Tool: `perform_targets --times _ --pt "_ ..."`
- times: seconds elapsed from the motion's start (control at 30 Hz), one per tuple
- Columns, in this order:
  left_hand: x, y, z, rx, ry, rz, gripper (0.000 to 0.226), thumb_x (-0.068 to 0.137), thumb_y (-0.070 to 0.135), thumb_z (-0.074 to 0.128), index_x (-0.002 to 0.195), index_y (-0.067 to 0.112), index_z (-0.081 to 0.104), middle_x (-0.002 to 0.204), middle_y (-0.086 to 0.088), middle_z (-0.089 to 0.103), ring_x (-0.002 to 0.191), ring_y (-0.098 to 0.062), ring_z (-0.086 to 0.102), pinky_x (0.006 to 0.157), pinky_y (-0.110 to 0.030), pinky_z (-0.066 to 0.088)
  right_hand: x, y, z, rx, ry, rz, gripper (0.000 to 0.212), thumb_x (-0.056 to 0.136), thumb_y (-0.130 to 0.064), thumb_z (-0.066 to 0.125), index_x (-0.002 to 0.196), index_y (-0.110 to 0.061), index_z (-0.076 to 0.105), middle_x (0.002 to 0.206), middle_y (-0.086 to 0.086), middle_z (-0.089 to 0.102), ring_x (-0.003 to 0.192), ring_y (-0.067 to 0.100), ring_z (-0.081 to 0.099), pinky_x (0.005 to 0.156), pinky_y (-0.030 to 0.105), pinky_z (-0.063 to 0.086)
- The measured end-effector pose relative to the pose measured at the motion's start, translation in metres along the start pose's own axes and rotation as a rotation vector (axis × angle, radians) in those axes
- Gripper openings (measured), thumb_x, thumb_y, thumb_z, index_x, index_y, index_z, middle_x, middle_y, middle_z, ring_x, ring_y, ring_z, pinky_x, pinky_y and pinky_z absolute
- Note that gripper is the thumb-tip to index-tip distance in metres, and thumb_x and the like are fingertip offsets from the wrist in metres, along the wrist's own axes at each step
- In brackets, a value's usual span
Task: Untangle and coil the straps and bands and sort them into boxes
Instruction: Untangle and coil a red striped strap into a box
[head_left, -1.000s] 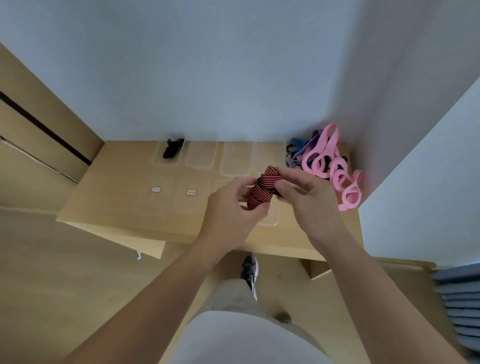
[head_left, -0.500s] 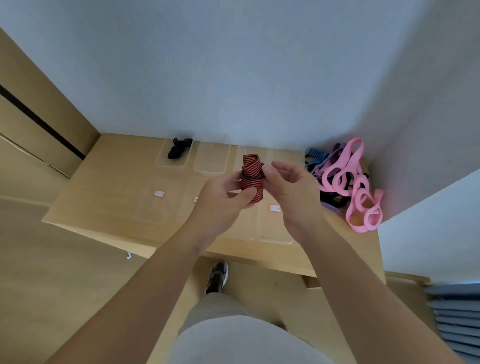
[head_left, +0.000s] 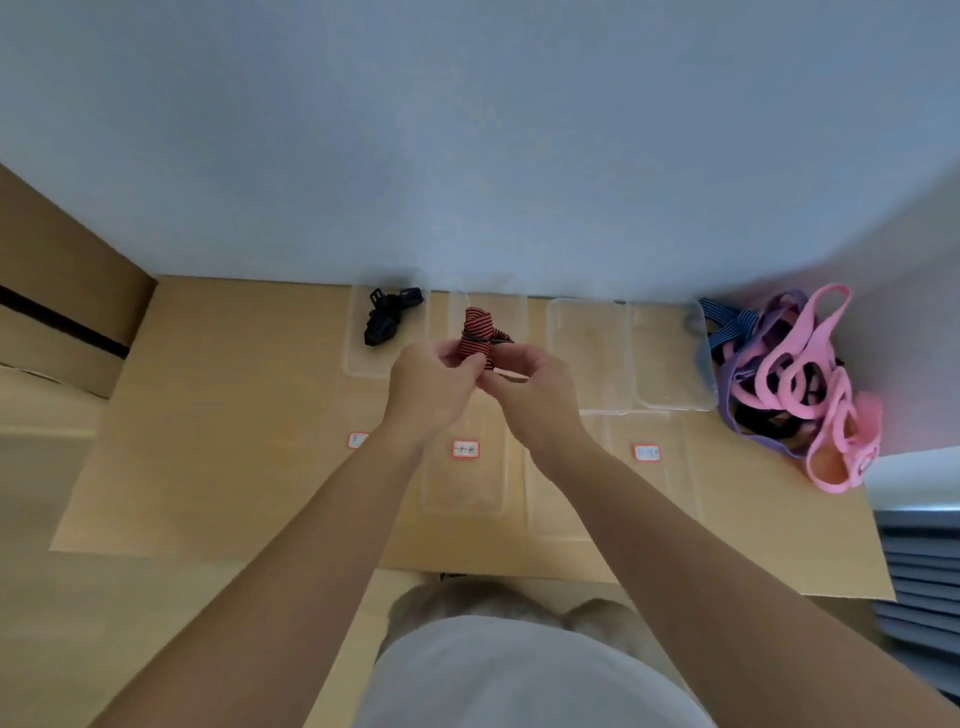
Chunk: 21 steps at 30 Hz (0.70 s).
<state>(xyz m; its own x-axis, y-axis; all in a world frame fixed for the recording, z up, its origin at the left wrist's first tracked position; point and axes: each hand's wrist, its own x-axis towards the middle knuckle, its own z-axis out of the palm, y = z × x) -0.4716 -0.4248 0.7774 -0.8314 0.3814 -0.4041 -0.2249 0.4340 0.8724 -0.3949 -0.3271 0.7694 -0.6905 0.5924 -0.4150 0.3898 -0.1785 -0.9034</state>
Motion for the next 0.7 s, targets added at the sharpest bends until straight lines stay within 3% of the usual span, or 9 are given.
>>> perform_targets --times 0.17,0.27,0.47,0.6,0.7 --pt "0.065 -0.01 0.003 0.317 0.027 -0.005 0.021 0.092 0.023 0.07 0.11 0.016 0.078 0.103 -0.003 0.078 0.095 -0.017 0.07 0.084 -0.027 0.052 0.052 0.024 0.039 0.054 0.13 0.142 0.031 0.083 -0.015 0.075 0.114 -0.018 0.072 0.106 -0.008 0.074 0.097 0.01 0.07 0.093 0.034 0.056" --pt "0.091 -0.018 0.007 0.416 0.015 0.024 0.021 0.093 0.025 0.069 0.108 0.015 0.079 0.1 -0.007 0.078 0.097 -0.024 0.07 0.085 -0.033 0.054 0.076 0.031 0.046 0.11 0.149 0.167 0.035 0.084 -0.013 0.076 0.118 -0.014 0.071 0.109 -0.003 0.074 0.1 0.012 0.07 0.098 0.036 0.055" --pt "0.122 -0.037 0.006 0.601 -0.07 0.078 0.018 0.094 0.024 0.066 0.103 0.013 0.078 0.092 -0.007 0.074 0.089 -0.026 0.069 0.067 -0.029 0.043 0.103 0.045 0.052 0.101 0.148 0.214 0.042 0.077 -0.018 0.082 0.117 -0.017 0.072 0.112 -0.006 0.074 0.104 0.014 0.071 0.098 0.038 0.055" --pt "0.137 -0.034 0.008 0.771 -0.081 0.16 0.02 0.095 0.028 0.067 0.1 0.009 0.073 0.093 -0.01 0.071 0.091 -0.028 0.067 0.067 -0.034 0.044 0.112 0.044 0.057 0.076 0.18 0.202 0.034 0.081 -0.012 0.077 0.114 -0.017 0.072 0.109 -0.004 0.074 0.1 0.014 0.071 0.093 0.034 0.057" --pt "0.145 -0.028 0.008 0.901 -0.11 0.192 0.024 0.097 0.029 0.066 0.105 0.007 0.07 0.108 -0.013 0.064 0.099 -0.031 0.065 0.07 -0.034 0.042 0.119 0.041 0.058 0.023 0.192 0.198 0.033 0.083 -0.007 0.073 0.115 -0.015 0.071 0.109 -0.002 0.072 0.097 0.014 0.069 0.081 0.025 0.056"
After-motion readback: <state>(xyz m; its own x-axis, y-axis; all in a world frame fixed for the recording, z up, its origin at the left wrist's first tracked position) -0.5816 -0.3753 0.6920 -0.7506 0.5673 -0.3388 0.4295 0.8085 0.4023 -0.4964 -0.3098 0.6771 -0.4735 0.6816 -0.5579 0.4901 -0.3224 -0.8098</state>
